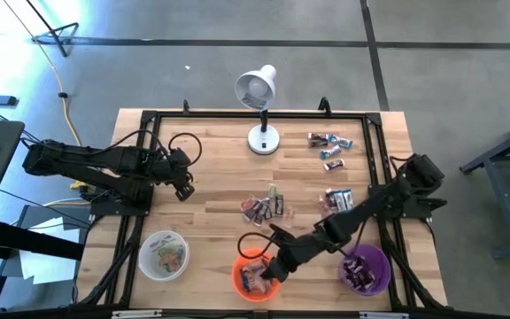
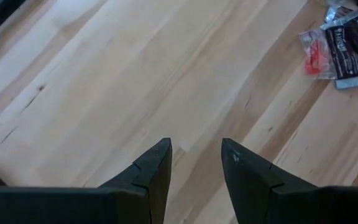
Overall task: Organize candy in baskets
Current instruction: Put the white chocolate bar into the orange bucket, then put the brown chocolate bar into the purple bucket
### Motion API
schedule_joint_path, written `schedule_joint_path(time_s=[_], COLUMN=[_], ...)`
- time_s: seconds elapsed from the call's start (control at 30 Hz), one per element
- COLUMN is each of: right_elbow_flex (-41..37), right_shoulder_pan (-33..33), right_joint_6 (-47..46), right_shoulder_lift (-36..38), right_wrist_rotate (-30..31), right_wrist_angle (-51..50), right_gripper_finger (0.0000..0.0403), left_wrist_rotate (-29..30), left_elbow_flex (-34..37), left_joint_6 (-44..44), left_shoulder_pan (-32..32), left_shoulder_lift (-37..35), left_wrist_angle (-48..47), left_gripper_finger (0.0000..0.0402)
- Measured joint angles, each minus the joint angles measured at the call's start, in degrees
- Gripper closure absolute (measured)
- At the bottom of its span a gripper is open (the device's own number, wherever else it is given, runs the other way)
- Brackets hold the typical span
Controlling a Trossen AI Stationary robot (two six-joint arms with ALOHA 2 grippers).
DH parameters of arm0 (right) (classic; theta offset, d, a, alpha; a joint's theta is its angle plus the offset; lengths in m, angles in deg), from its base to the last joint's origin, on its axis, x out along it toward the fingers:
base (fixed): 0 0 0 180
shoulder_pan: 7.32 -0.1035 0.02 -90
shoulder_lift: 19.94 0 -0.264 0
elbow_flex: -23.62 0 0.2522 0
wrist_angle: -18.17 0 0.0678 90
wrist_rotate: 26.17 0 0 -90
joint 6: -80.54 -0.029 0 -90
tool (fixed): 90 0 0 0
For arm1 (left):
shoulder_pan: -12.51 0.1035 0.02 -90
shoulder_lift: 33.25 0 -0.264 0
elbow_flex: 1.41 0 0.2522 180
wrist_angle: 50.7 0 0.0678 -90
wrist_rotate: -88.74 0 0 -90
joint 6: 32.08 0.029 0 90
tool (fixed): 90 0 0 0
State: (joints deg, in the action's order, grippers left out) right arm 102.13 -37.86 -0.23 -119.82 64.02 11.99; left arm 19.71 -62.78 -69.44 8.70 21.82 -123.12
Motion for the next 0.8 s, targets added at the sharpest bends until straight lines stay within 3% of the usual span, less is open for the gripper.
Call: schedule_joint_path(time_s=[0.17, 0.27, 0.4, 0.5, 0.6, 0.8], right_elbow_flex=[0.00, 2.05, 10.63, 17.48, 19.91, 14.25], right_shoulder_pan=[2.39, 4.80, 8.24, 9.68, 11.51, 18.22], right_joint_6=[-0.16, 4.09, 14.12, 20.48, 22.93, 19.08], right_shoulder_lift=[0.29, 1.72, 3.23, 3.13, 3.21, 3.07], right_wrist_rotate=[-7.27, -6.76, -5.81, -0.25, 4.53, 3.52], right_wrist_angle=[-2.21, -5.61, -25.12, -46.27, -59.19, -61.39], right_gripper_finger=[0.0260, 0.0261, 0.0270, 0.0277, 0.0283, 0.0286], left_wrist_rotate=[0.06, 0.37, 1.34, 3.67, 6.44, 8.31], left_elbow_flex=[0.00, 0.00, 0.00, 0.00, 0.00, 0.00], left_joint_6=[0.13, 1.41, 2.22, 3.84, 4.61, 4.94], left_shoulder_pan=[0.00, 0.01, 0.02, 0.02, 0.07, 0.89], left_shoulder_lift=[0.00, 0.00, 0.00, 0.00, 0.00, 0.00], left_wrist_angle=[-0.01, -0.01, -0.19, -0.31, -0.36, -0.46], left_gripper_finger=[0.0273, 0.0273, 0.0273, 0.0273, 0.0273, 0.0273])
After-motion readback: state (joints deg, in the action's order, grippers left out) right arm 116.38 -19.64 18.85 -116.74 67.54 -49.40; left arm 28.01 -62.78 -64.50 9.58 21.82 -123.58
